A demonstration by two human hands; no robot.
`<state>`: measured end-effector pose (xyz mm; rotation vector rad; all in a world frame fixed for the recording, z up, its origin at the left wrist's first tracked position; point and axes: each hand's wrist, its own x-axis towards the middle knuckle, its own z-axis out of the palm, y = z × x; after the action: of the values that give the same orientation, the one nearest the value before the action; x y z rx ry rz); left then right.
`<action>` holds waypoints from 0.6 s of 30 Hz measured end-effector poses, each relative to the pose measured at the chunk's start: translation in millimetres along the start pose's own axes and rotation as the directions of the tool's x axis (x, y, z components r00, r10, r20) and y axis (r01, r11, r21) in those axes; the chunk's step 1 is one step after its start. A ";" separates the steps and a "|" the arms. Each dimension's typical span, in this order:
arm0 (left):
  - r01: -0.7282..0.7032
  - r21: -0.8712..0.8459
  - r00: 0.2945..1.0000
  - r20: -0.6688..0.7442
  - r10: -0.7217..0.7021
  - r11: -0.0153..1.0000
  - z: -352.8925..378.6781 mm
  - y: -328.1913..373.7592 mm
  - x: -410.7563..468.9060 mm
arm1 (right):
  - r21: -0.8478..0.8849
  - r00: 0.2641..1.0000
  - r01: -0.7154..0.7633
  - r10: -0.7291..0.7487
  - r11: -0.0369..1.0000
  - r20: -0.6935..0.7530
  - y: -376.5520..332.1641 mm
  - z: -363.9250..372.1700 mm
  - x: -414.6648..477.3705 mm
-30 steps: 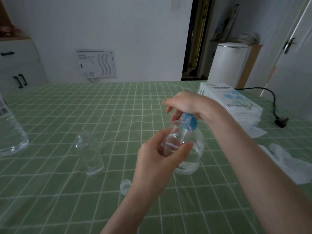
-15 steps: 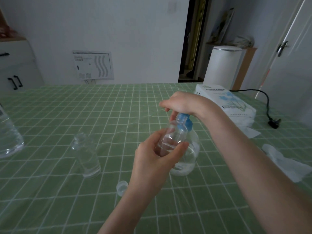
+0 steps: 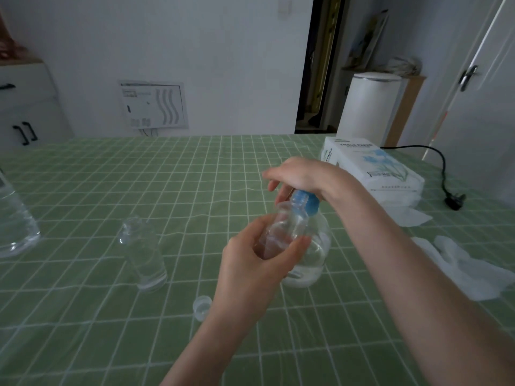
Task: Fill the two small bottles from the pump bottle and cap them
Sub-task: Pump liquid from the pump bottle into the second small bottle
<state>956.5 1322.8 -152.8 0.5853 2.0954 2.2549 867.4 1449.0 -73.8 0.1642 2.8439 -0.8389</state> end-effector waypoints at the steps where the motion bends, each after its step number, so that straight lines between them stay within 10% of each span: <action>1: 0.000 0.002 1.000 0.000 0.000 1.000 -0.2 -0.3 0.0 | 0.001 1.000 0.000 0.000 1.000 0.000 0.3 0.7 0.4; 18: -0.025 -0.022 1.000 -0.002 0.025 0.999 1.4 3.1 0.4 | 0.022 1.000 0.008 -0.008 1.000 -0.026 -5.6 -6.2 -8.7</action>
<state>957.3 1323.9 -149.7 0.6119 2.0733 2.2885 874.2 1447.2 -64.1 0.1678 2.8624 -0.8764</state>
